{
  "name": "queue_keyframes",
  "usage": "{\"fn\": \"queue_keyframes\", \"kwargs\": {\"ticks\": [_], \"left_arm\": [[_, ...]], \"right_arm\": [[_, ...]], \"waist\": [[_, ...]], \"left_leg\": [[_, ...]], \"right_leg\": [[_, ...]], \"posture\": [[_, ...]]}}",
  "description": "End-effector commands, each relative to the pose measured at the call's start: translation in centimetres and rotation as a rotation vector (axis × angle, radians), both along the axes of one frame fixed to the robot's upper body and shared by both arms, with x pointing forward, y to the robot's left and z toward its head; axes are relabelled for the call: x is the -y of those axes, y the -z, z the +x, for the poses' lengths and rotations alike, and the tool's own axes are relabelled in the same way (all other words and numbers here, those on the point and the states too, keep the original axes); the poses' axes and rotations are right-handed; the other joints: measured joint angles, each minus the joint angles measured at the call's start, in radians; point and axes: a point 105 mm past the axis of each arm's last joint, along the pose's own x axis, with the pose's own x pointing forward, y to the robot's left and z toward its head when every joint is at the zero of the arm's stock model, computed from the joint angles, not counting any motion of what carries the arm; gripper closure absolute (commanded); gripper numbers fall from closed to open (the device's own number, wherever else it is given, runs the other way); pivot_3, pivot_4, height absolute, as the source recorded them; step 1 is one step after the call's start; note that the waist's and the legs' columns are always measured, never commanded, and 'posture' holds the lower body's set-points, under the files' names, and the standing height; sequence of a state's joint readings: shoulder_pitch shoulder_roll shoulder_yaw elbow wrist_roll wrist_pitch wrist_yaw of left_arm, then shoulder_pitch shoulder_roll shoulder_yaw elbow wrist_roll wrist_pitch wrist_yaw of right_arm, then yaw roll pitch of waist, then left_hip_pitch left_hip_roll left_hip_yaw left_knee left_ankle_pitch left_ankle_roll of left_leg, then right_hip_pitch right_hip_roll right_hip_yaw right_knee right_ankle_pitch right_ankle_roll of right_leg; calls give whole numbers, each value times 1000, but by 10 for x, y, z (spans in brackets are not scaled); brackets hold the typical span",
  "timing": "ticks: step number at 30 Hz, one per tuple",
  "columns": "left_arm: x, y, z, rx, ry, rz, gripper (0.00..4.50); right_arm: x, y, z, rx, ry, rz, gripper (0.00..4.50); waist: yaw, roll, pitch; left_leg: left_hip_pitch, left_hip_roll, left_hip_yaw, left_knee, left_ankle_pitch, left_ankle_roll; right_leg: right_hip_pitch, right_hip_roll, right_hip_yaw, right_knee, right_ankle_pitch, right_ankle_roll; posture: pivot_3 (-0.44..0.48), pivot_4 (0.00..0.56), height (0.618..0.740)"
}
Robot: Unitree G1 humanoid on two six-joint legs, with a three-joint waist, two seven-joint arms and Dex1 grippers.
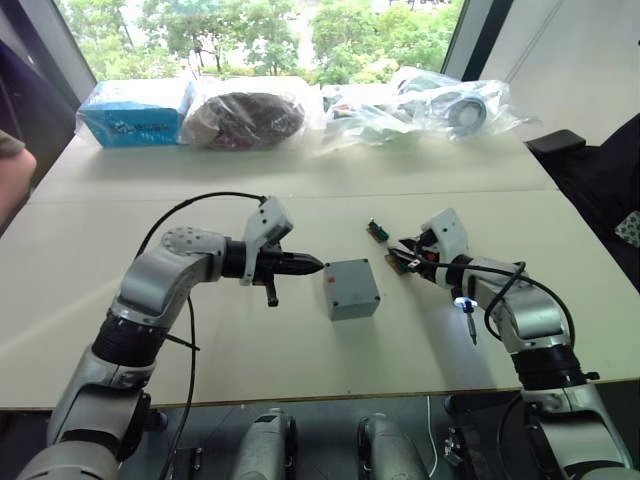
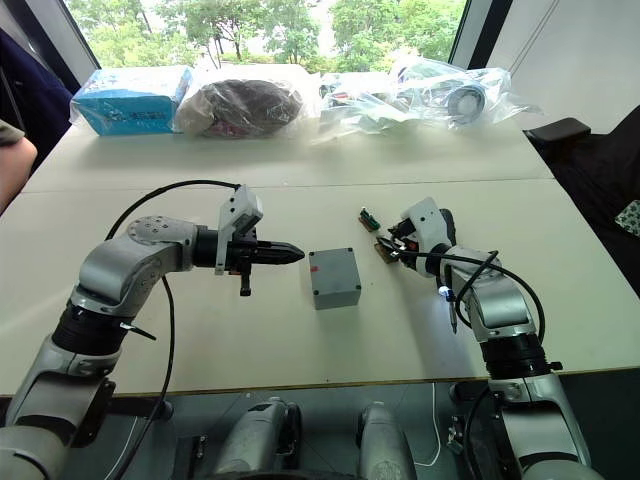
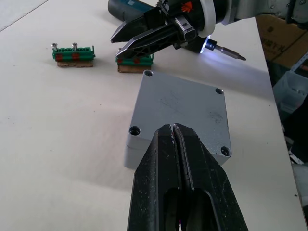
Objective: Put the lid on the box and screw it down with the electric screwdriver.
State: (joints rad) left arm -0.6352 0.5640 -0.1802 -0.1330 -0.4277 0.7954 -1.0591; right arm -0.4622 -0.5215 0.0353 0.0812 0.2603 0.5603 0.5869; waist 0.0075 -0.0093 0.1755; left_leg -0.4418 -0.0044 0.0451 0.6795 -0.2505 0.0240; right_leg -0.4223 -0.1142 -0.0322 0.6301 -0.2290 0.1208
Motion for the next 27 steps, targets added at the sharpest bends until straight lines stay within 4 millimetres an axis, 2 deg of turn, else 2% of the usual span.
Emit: {"fn": "queue_keyframes", "kwargs": {"ticks": [1,4,9,18,27], "left_arm": [[4,-7,-2,40,18,-19,4500],[4,-7,-2,40,19,-18,4500],[4,-5,-1,41,18,-18,4500],[1,-5,0,44,14,-17,4500],[1,-5,-2,33,18,-22,4500]], "right_arm": [[-2,-16,1,52,-9,23,2950],[-3,-15,1,48,-10,25,2950],[-3,-13,0,40,-9,30,4372],[-3,-15,-1,39,-9,42,4372],[-4,-35,-5,85,-15,56,4372]], "waist": [[0,0,0],[0,0,0],[0,0,0],[0,0,0],[0,0,0]], "left_leg": [[0,0,0,0,0,0],[0,0,0,0,0,0],[0,0,0,0,0,0],[0,0,0,0,0,0],[0,0,0,0,0,0]], "right_leg": [[0,0,0,0,0,0],[0,0,0,0,0,0],[0,0,0,0,0,0],[0,0,0,0,0,0],[0,0,0,0,0,0]], "posture": [[0,150,740],[0,150,740],[0,150,740],[0,150,740],[0,150,740]]}}
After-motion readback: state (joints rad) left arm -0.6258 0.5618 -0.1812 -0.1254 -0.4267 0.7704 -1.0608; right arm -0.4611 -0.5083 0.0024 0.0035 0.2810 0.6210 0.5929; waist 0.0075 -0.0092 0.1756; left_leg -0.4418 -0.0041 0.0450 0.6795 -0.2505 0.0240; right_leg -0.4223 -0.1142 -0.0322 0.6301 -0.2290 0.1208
